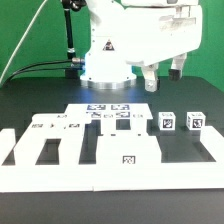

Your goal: Assemble chair

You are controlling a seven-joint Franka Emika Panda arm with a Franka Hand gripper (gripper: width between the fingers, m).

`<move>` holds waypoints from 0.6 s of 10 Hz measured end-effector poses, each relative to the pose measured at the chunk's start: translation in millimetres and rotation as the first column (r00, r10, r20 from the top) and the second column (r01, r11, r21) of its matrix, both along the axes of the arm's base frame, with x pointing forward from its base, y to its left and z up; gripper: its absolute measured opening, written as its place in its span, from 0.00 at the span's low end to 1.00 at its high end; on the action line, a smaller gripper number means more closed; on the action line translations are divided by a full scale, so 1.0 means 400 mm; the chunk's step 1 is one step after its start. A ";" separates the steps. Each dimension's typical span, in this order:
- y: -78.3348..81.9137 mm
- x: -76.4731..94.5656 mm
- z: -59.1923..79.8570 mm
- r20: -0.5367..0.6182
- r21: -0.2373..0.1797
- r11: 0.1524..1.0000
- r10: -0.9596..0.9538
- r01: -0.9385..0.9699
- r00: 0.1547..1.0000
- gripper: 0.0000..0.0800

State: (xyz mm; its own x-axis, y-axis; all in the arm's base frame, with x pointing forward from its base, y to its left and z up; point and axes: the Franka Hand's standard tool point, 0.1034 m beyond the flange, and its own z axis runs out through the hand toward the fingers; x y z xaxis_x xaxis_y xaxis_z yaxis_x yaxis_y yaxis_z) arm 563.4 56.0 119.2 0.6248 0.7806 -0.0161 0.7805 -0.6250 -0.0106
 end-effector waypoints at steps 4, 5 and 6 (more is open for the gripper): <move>0.000 0.000 0.000 0.000 0.000 1.000 0.000 0.000 1.000 0.81; 0.000 0.000 0.000 0.000 0.000 1.000 0.000 0.000 1.000 0.81; 0.000 0.000 0.000 0.000 0.000 1.000 0.000 0.000 1.000 0.81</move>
Offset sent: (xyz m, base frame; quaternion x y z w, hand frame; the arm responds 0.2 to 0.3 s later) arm 0.0000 0.0000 0.0000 0.0000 0.0000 0.0000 1.0000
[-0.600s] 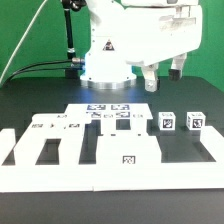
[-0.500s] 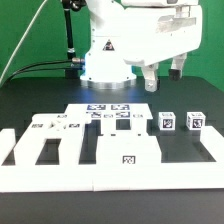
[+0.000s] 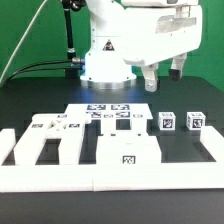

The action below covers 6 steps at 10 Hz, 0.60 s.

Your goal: Assemble chair

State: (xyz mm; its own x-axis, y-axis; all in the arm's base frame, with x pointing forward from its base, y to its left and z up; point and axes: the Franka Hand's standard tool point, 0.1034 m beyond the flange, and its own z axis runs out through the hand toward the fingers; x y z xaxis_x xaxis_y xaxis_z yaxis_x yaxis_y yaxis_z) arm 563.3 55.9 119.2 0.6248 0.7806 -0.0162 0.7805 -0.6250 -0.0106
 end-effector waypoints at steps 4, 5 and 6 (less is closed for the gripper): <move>-0.156 -0.018 -0.036 -0.020 -0.021 0.989 -0.149 0.148 0.989 0.81; -0.195 -0.022 -0.060 -0.032 -0.032 0.981 -0.192 0.191 0.981 0.81; -0.223 -0.023 -0.076 -0.043 -0.035 0.991 -0.133 0.132 0.990 0.81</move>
Offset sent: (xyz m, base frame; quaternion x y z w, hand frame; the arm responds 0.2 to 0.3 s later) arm -0.0072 -0.0703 -0.0202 -0.0298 -0.0271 0.1244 0.9914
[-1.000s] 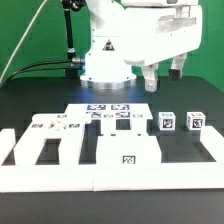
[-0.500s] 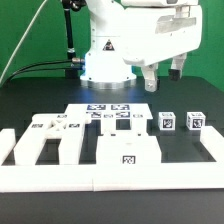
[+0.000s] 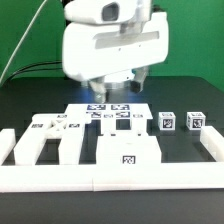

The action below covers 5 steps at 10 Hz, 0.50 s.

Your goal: Assemble chair

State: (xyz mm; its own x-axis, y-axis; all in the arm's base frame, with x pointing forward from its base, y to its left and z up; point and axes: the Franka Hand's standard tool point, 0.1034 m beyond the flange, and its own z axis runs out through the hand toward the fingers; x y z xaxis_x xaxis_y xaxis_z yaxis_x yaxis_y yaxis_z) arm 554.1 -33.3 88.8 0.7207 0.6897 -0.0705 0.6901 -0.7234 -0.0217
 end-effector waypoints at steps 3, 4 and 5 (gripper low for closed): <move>0.000 0.000 -0.002 -0.007 0.014 0.977 0.213 -0.213 0.977 0.81; 0.000 -0.001 -0.002 -0.008 0.016 0.968 0.249 -0.249 0.968 0.81; -0.004 0.000 -0.004 -0.011 0.023 0.935 0.354 -0.354 0.935 0.81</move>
Offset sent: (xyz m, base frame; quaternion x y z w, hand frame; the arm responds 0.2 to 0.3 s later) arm 0.0000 0.0000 0.0000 0.0000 0.0000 -0.1296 0.9916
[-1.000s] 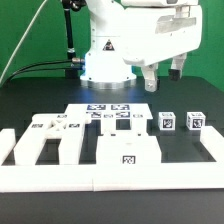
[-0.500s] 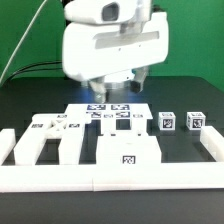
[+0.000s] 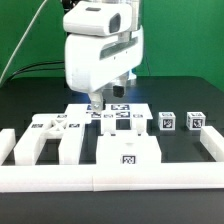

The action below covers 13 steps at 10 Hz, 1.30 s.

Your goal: Assemble chair

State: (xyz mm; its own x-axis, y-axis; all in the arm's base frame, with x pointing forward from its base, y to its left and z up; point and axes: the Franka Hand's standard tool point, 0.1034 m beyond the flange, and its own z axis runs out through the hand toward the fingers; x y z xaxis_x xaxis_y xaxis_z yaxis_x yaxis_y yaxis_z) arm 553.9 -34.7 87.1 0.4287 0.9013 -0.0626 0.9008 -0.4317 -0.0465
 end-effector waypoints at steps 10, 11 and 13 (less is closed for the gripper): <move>0.010 0.066 -0.025 0.010 -0.030 0.658 -0.753 0.753 0.658 0.81; 0.013 0.064 -0.031 0.001 -0.028 0.522 -0.853 0.852 0.522 0.81; -0.003 0.071 -0.049 -0.009 -0.004 0.449 -0.894 0.894 0.449 0.81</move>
Offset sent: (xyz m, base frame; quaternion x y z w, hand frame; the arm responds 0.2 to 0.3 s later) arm 0.0253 0.0142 0.0039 0.1269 -0.0703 0.2641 0.9535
